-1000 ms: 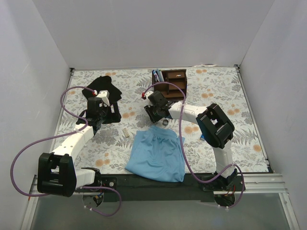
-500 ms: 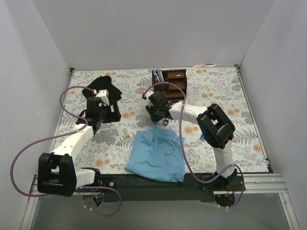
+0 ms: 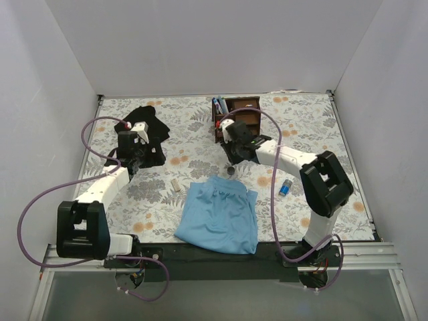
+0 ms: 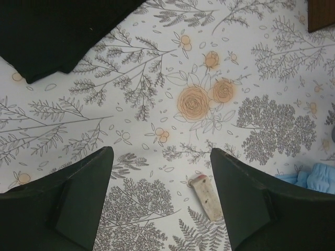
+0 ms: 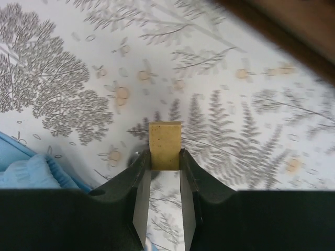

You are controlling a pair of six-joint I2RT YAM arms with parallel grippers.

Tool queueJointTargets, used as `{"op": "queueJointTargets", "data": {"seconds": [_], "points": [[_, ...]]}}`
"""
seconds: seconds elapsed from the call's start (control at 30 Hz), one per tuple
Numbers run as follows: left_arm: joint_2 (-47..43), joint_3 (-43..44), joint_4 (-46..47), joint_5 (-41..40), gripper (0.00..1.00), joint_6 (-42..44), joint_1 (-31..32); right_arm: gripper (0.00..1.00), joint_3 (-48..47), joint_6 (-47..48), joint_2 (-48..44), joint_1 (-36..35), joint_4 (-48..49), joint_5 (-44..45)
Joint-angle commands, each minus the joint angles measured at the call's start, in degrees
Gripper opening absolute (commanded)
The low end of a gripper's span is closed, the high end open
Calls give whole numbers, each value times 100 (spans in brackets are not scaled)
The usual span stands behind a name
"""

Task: Sort the stationery into containers
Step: Pick up the stationery from the center of the board, then place the stationery in the storage box.

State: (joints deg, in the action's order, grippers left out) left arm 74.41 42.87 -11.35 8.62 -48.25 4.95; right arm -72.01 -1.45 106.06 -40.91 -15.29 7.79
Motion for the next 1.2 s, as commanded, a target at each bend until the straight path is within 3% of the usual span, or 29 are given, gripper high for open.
{"op": "queueJointTargets", "data": {"seconds": [0.0,0.37,1.17], "points": [[310,563,160,289,75,88,-266,1,46,312,-771,687,-27,-14],[785,1162,336,315,74,-53,-284,1,-103,594,-604,1506,298,-15],[838,1144,248,368,73,-44,-284,1,-1307,181,635,1603,457,574]]}}
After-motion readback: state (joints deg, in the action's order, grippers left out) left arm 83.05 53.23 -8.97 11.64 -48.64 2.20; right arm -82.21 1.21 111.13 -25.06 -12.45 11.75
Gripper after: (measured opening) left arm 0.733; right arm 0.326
